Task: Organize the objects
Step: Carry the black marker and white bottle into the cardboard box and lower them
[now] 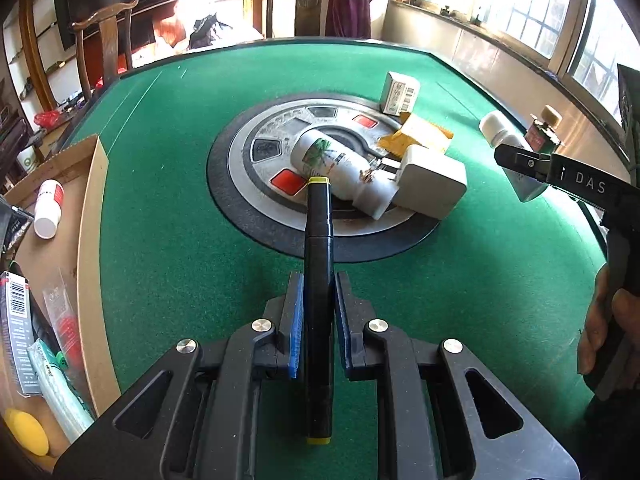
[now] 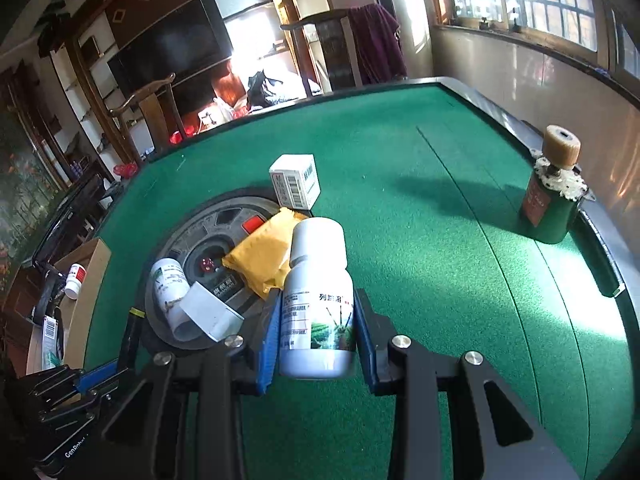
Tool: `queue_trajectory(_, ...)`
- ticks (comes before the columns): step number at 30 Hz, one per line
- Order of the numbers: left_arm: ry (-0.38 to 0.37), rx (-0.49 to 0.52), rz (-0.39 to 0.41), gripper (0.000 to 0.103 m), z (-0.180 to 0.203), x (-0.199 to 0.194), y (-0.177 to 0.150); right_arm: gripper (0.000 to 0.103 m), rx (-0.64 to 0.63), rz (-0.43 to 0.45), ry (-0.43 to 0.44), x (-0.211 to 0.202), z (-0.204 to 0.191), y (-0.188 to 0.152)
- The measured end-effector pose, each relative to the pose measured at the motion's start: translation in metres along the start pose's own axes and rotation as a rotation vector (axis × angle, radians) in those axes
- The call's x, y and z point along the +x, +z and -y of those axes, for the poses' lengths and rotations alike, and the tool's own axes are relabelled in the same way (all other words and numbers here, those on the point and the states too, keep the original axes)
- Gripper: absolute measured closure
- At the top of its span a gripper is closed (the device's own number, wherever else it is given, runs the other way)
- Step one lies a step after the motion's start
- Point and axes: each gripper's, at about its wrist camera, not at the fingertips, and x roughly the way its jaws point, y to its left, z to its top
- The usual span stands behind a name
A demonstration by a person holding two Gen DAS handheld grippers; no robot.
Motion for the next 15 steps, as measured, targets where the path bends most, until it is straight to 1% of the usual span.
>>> queue_trajectory(8, -0.011, -0.02, 0.035, 0.089, -0.003, -0.01, 0.004, 0.069, -0.029, 0.041, 0.067, -0.01, -0.022, -0.003)
queue_trajectory(15, -0.019, -0.048, 0.074, 0.089, -0.011, -0.024, 0.005, 0.069, -0.099, 0.042, 0.112, -0.011, -0.053, -0.014)
